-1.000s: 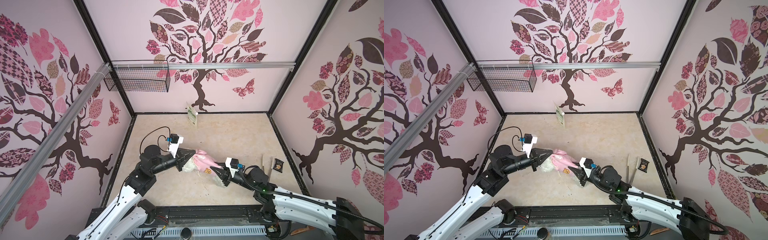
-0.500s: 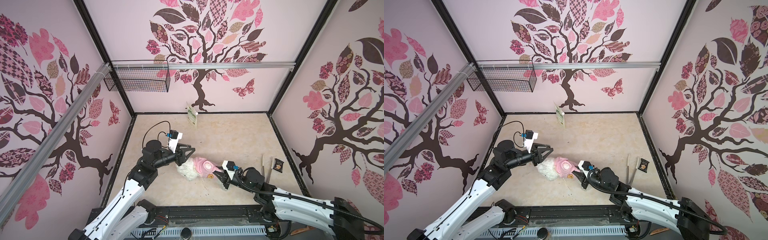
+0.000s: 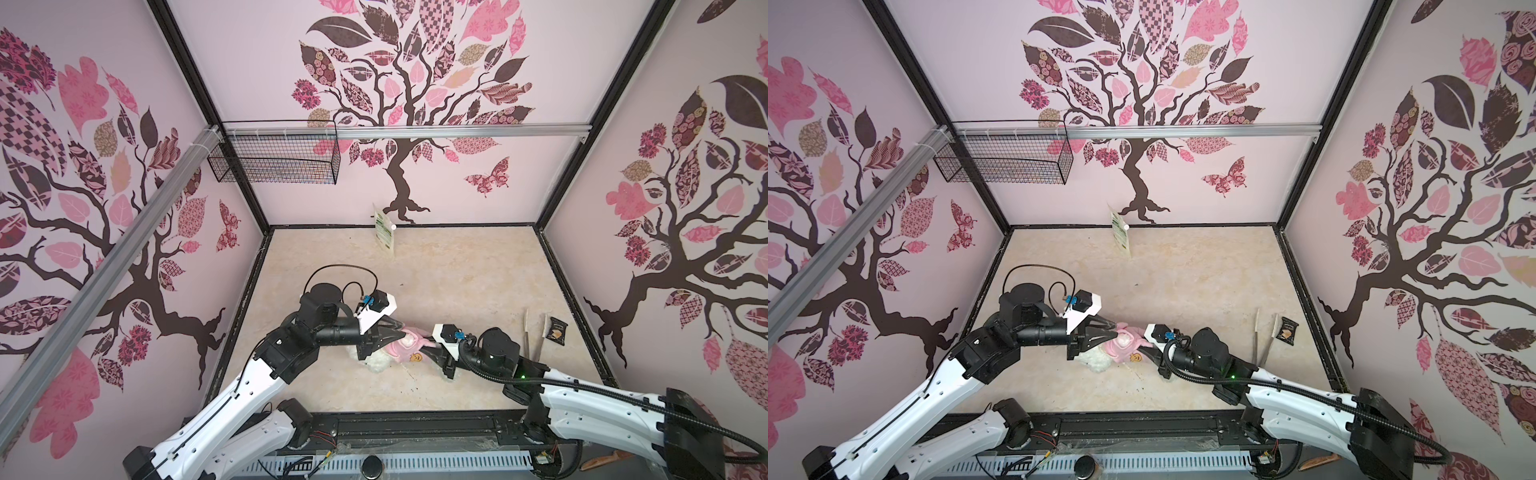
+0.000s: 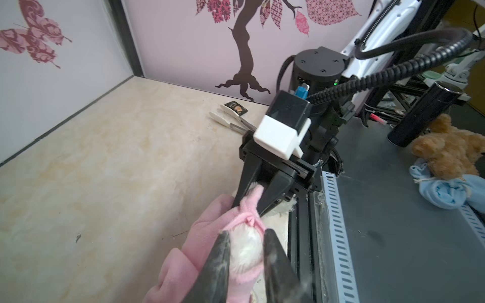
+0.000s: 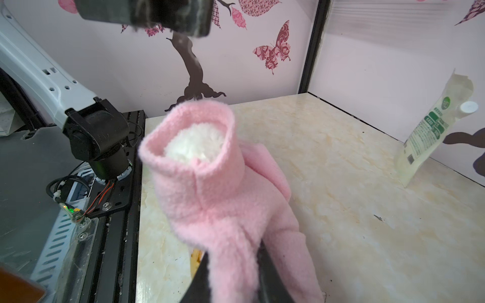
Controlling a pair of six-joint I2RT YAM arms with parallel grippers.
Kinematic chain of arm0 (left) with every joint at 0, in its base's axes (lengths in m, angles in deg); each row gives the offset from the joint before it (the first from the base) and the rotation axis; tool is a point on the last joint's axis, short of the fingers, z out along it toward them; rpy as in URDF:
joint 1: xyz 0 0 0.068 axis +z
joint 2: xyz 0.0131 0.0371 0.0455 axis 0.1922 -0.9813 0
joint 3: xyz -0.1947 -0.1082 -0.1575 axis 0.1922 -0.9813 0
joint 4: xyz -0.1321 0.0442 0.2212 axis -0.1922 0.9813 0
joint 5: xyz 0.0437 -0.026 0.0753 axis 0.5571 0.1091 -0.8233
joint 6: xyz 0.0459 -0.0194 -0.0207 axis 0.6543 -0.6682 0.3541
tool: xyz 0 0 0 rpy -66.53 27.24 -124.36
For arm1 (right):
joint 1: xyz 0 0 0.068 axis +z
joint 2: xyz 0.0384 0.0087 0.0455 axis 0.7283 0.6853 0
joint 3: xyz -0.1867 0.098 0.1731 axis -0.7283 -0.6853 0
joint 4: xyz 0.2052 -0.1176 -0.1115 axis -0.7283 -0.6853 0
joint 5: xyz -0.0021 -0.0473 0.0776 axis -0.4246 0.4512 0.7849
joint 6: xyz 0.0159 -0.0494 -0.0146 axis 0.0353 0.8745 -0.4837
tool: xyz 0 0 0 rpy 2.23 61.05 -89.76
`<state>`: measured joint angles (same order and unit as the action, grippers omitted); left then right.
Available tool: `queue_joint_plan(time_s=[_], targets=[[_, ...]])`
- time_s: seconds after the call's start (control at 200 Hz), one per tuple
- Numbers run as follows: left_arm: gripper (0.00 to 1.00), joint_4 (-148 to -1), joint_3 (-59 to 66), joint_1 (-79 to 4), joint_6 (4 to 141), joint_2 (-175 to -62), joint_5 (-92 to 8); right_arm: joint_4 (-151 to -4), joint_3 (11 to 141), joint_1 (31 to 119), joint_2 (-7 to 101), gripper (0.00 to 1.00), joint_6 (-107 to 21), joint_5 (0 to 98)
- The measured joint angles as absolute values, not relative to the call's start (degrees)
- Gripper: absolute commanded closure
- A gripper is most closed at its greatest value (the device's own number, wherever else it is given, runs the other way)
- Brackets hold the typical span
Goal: Dress the teddy bear
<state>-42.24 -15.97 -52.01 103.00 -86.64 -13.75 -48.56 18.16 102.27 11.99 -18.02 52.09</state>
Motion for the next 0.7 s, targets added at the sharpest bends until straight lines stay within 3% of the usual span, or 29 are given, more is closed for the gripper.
queue_joint_plan(time_s=[0.465, 0.7], targets=[[0.80, -26.0, -10.2, -55.8, 120.4, -94.7, -22.0, -49.6, 18.6, 102.3, 14.3, 0.81, -17.4, 55.2], [0.72, -24.4, -8.4, -56.9, 123.1, -98.1, -25.9, -49.6, 18.6, 102.3, 15.0, 0.80, -17.3, 55.3]])
